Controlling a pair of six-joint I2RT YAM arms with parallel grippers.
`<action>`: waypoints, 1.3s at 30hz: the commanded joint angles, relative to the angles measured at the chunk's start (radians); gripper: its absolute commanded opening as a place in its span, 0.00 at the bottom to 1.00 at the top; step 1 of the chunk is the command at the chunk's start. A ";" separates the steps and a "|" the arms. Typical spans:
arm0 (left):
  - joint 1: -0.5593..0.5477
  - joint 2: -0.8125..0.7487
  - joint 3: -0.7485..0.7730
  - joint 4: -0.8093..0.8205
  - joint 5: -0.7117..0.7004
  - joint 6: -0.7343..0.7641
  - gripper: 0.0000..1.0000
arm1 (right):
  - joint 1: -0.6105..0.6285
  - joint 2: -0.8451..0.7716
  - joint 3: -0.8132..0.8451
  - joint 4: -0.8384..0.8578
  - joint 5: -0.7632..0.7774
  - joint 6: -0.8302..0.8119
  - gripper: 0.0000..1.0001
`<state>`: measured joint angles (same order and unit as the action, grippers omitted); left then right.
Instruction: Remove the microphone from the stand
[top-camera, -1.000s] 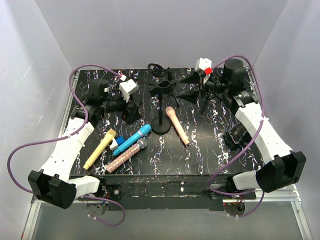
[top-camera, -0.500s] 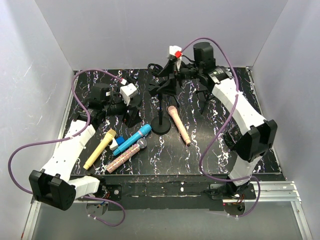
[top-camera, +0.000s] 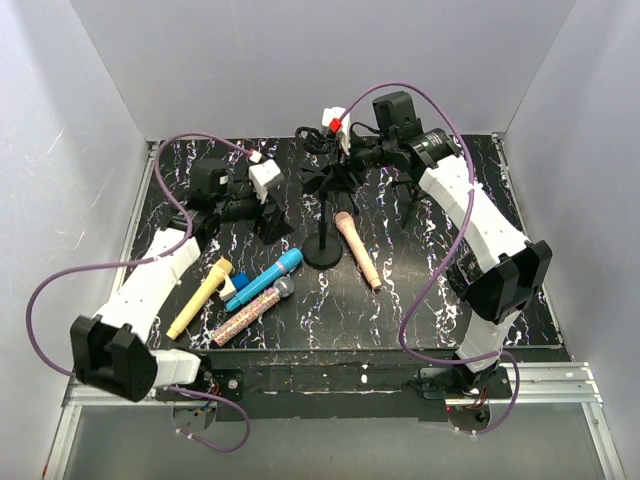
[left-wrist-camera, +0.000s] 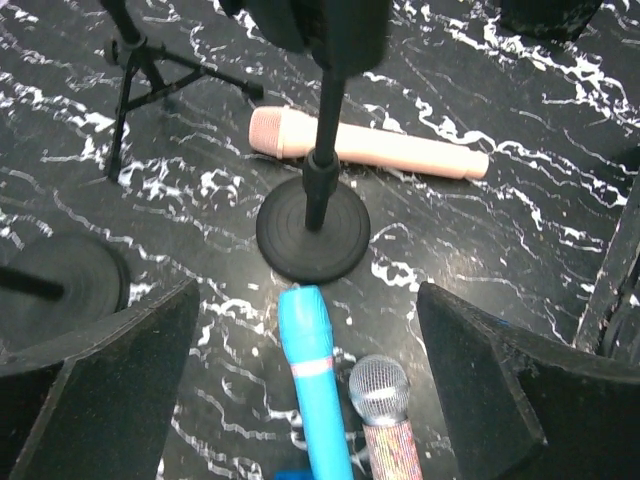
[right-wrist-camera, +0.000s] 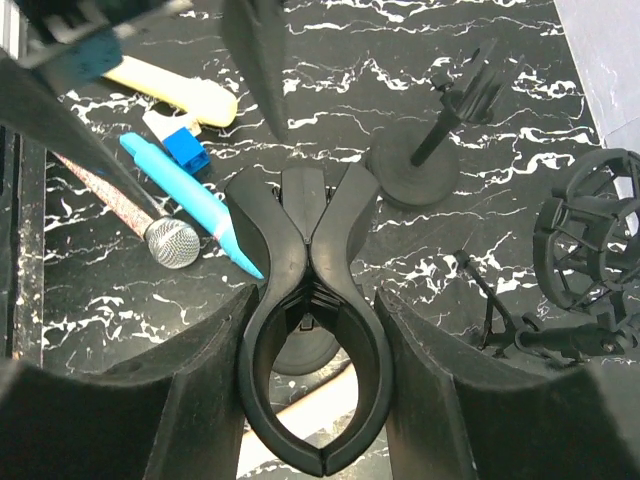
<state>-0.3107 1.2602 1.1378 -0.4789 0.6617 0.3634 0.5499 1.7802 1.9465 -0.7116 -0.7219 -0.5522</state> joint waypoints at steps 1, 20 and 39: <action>-0.011 0.100 -0.001 0.172 0.122 -0.030 0.88 | -0.016 -0.039 0.029 -0.080 0.030 -0.068 0.40; -0.177 0.484 -0.046 0.813 0.131 -0.089 0.53 | -0.191 -0.102 -0.103 -0.068 -0.093 0.052 0.22; -0.228 0.427 0.005 0.732 -0.034 -0.031 0.00 | -0.217 -0.128 -0.192 0.021 -0.007 0.329 0.05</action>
<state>-0.5102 1.7935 1.0805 0.2855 0.7563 0.2775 0.3283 1.6741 1.7836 -0.6666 -0.7830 -0.3676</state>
